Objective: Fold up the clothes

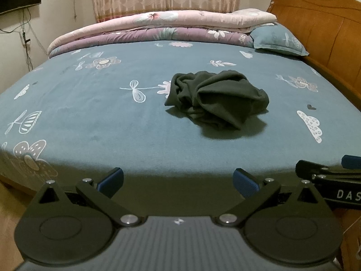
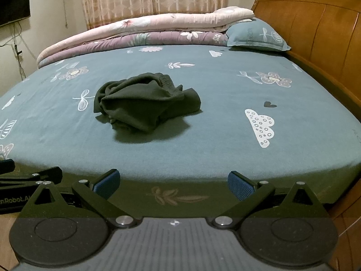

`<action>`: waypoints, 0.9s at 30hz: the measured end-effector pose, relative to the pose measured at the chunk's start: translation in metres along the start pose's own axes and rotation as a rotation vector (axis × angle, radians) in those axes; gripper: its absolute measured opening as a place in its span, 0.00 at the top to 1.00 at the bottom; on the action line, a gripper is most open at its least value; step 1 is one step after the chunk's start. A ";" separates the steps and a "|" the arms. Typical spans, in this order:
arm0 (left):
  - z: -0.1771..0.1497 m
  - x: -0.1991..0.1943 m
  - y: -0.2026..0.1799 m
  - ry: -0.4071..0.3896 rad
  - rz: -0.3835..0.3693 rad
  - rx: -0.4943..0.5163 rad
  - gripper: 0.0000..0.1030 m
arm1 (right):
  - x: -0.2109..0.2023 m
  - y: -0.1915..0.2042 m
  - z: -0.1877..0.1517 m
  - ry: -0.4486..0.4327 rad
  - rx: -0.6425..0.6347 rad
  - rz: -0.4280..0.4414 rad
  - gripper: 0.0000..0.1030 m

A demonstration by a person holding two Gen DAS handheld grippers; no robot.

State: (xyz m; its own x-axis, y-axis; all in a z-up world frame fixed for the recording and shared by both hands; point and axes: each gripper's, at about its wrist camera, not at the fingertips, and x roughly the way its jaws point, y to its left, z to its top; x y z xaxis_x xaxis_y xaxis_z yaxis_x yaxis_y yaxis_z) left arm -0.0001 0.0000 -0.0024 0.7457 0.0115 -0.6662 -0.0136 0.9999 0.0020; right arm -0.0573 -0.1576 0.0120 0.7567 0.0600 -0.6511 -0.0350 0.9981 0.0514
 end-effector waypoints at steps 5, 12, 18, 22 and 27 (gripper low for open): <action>0.001 0.001 0.000 0.000 -0.002 0.000 0.01 | 0.000 0.001 0.000 -0.004 -0.002 0.003 0.00; 0.000 0.002 0.002 -0.005 -0.001 0.002 0.01 | -0.001 0.000 0.000 -0.005 -0.003 0.003 0.00; 0.000 0.001 0.000 -0.004 0.007 0.008 0.01 | -0.001 0.001 0.001 -0.006 -0.002 0.002 0.00; 0.001 0.001 0.000 -0.004 0.008 0.009 0.01 | -0.001 0.001 0.001 -0.007 -0.004 0.004 0.00; 0.002 0.001 -0.001 -0.003 0.010 0.012 0.01 | -0.001 0.002 0.003 -0.010 -0.006 0.002 0.00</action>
State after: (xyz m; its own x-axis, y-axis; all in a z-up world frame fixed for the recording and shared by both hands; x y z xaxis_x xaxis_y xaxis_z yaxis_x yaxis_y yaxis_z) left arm 0.0023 -0.0008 -0.0018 0.7479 0.0213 -0.6635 -0.0127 0.9998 0.0178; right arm -0.0562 -0.1559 0.0145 0.7630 0.0622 -0.6435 -0.0406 0.9980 0.0482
